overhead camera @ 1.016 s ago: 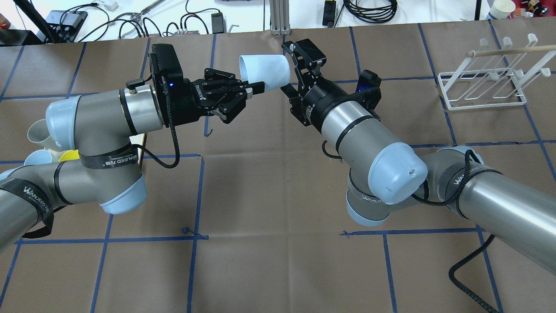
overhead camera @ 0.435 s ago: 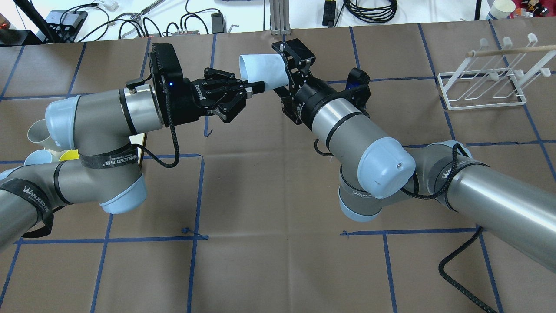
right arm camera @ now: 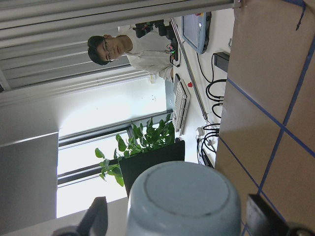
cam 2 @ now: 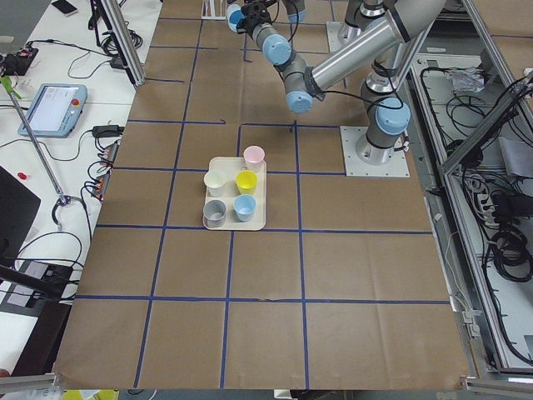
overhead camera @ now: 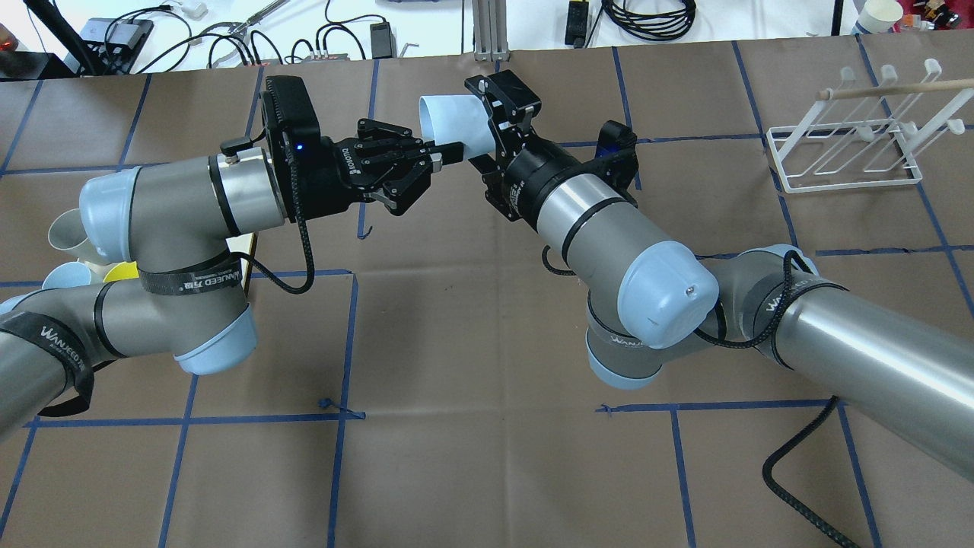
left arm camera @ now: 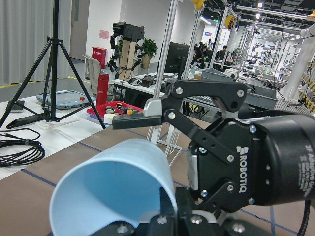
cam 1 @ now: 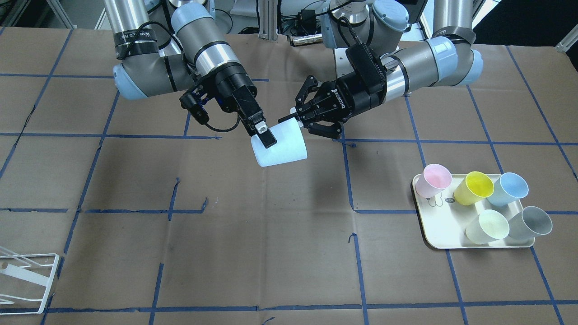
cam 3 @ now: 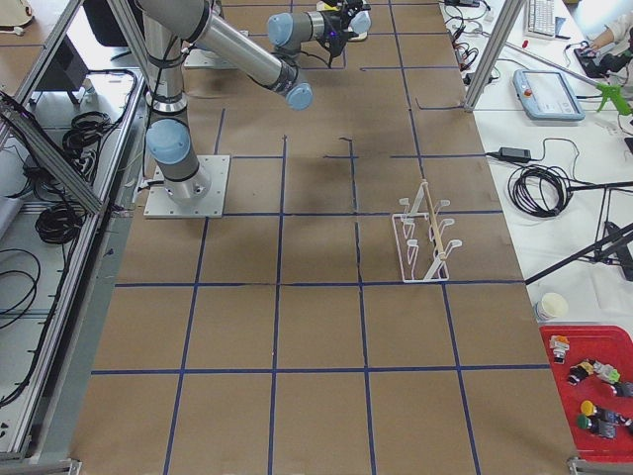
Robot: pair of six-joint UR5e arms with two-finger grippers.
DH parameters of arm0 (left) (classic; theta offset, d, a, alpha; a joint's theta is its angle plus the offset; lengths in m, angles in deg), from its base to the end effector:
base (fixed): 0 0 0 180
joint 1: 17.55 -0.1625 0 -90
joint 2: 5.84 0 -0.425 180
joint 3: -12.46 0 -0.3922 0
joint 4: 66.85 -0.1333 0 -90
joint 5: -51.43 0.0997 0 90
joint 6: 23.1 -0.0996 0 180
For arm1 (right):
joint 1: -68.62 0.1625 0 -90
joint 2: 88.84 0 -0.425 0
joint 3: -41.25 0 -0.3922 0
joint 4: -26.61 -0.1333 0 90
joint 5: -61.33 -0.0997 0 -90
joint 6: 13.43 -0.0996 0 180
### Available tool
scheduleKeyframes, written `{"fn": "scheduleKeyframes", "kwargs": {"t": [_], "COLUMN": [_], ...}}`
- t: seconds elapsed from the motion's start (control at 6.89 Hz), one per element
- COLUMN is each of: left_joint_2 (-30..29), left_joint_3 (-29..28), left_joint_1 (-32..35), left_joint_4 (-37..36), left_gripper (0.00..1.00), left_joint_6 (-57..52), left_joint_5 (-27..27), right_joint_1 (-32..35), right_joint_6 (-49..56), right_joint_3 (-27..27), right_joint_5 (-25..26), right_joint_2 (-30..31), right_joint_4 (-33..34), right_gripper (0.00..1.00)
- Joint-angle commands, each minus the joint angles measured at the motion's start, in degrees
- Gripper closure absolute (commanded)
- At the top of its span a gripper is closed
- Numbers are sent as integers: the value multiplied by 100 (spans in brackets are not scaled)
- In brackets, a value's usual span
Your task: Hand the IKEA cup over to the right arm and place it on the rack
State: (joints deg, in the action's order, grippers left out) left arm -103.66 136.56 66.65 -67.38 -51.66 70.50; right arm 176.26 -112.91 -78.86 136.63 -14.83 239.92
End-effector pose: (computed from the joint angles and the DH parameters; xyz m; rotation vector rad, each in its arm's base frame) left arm -0.1818 -0.4607 0.3748 -0.9600 -1.7167 1.2019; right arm 0.3042 -0.4332 0.3644 1.0456 1.4911 -0.5551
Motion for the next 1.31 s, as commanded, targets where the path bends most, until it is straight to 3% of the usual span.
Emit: {"fn": "scheduleKeyframes", "kwargs": {"t": [0.0, 0.87, 1.16], "left_joint_2": [0, 0, 0], "left_joint_3": [0, -9, 0], "left_joint_1": [0, 0, 0], "left_joint_4": [0, -35, -35], "left_gripper": [100, 99, 98], "left_joint_6": [0, 114, 114], "left_joint_5": [0, 0, 0], "right_joint_1": [46, 29, -15], "right_joint_6": [-71, -124, -124], "right_joint_3": [14, 207, 120], "right_joint_5": [-6, 2, -50], "right_joint_2": [-9, -194, -150], "right_joint_4": [-1, -9, -105], "right_gripper": [1, 1, 9]}}
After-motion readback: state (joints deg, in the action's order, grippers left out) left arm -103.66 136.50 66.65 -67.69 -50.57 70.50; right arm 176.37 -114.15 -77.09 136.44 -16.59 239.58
